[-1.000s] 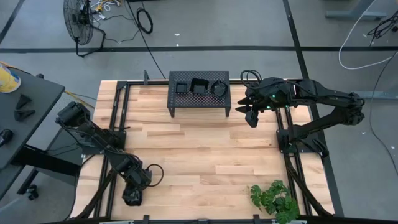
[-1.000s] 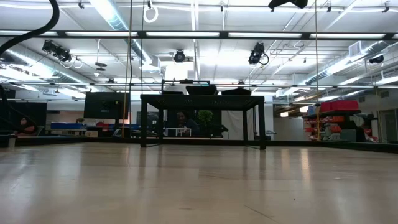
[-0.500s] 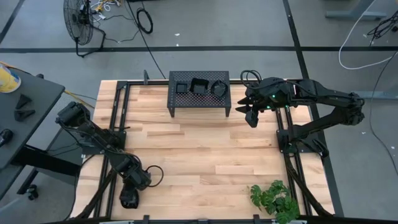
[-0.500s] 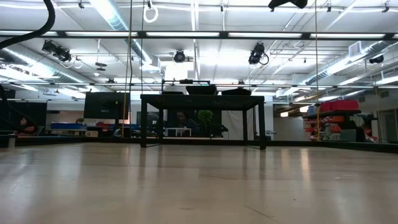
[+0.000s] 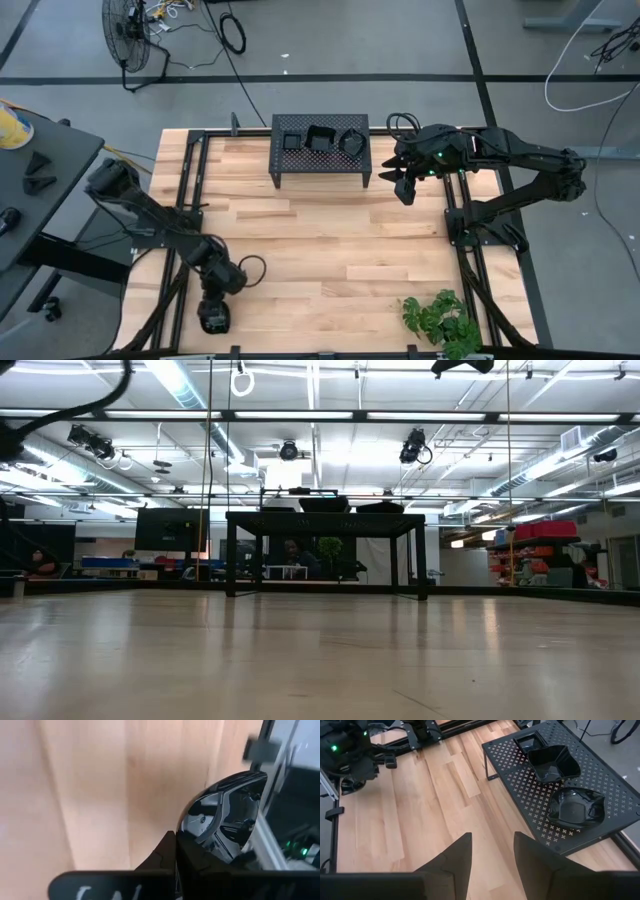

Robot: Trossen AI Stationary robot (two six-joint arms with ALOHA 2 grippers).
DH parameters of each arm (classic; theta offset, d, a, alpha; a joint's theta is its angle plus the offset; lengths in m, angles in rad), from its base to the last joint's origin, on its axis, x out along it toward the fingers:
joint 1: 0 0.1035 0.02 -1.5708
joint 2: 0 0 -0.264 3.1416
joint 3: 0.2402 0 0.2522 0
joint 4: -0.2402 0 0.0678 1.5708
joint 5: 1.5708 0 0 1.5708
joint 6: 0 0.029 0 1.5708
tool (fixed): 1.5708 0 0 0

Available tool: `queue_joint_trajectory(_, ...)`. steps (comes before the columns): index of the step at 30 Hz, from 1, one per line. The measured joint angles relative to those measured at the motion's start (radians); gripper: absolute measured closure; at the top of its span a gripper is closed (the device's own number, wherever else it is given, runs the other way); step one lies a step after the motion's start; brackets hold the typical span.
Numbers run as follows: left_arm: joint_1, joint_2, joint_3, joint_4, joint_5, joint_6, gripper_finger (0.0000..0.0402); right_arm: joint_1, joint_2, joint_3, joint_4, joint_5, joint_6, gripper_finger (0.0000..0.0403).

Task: Pick & Place Mini shaped plates
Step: Stack the leaf shaped plate on top of the other leaf shaped plate on the shelf

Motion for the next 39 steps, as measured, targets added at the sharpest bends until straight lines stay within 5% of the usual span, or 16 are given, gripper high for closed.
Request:
queue_joint_trajectory(17,0.344,-0.104,0.0,0.154,-0.204,-0.213,0.0401,0.0,0.0,0.0,-0.001,0.0,-0.019,0.0254)
queue_joint_trajectory(22,0.433,-0.104,0.0,0.225,-0.288,-0.405,0.0401,0.0,0.0,0.0,-0.024,0.0,-0.019,0.0254)
queue_joint_trajectory(30,0.518,-0.103,0.0,0.341,-0.423,-0.707,0.0401,0.0,0.0,0.0,-0.029,0.007,-0.02,0.0254)
queue_joint_trajectory(39,0.568,-0.103,0.0,0.467,-0.506,-0.803,0.0402,0.0,0.0,0.0,-0.025,0.061,-0.021,0.0254)
